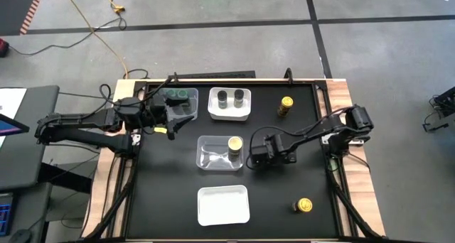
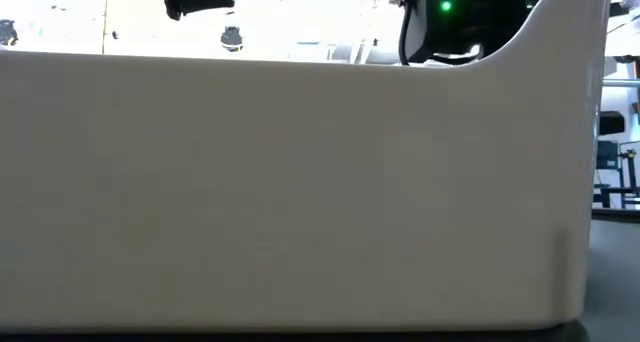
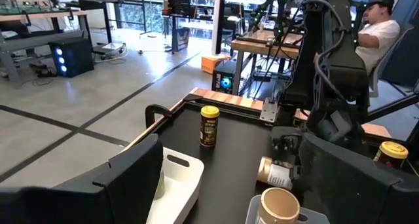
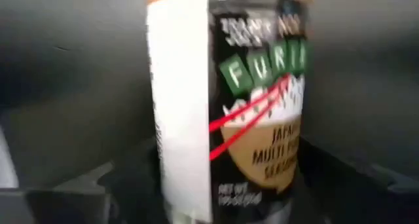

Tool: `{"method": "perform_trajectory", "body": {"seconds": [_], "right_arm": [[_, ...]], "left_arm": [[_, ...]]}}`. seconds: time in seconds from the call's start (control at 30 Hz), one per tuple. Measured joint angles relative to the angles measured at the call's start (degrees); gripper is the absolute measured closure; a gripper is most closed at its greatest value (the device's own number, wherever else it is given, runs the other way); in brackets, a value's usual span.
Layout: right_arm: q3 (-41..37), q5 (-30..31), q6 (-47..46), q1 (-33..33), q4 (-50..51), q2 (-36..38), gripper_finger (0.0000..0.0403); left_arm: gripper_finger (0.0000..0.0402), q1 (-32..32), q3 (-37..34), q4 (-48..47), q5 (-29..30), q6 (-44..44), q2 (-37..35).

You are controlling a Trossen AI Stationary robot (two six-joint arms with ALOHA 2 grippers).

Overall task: Sort spices by type
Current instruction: Put the brown seasoning bottle into the center transparent bin

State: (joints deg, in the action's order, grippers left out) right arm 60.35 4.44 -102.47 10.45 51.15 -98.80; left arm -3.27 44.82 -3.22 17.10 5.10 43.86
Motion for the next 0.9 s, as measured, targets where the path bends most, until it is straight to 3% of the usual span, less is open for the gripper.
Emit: {"method": "perform_trajectory", "body": {"seconds": [0.13,0.33,0.53,0.63,0.8,0.9], "right_arm": [[-1.14,1.98,0.54,0.05,-0.72,0.08,0.0096],[-1.27,7.78,0.49,2.44,0.51,0.27,0.0101],[2.71,18.34,-0.48,7.04,10.22,1.16,0.0101],[4.61,23.16,2.63,9.48,12.03,1.09,0.0101],[7.81,36.64,8.56,13.65,13.16,1.11,0.0101],[10.82,42.85,11.59,14.28,18.62,1.09,0.0101]], "left_arm": [[0.0059,0.0,0.0,-0.01,0.01,-0.61,0.0],[0.0059,0.0,0.02,-0.35,-0.77,-3.35,0.0],[0.0059,0.02,3.41,-1.95,-2.08,1.25,0.34],[0.0059,0.0,5.67,-3.73,-1.19,4.05,1.14],[0.0059,0.02,9.81,-6.16,-0.66,11.21,4.96],[0.0059,-0.07,12.72,-8.2,-0.72,14.82,9.07]]}}
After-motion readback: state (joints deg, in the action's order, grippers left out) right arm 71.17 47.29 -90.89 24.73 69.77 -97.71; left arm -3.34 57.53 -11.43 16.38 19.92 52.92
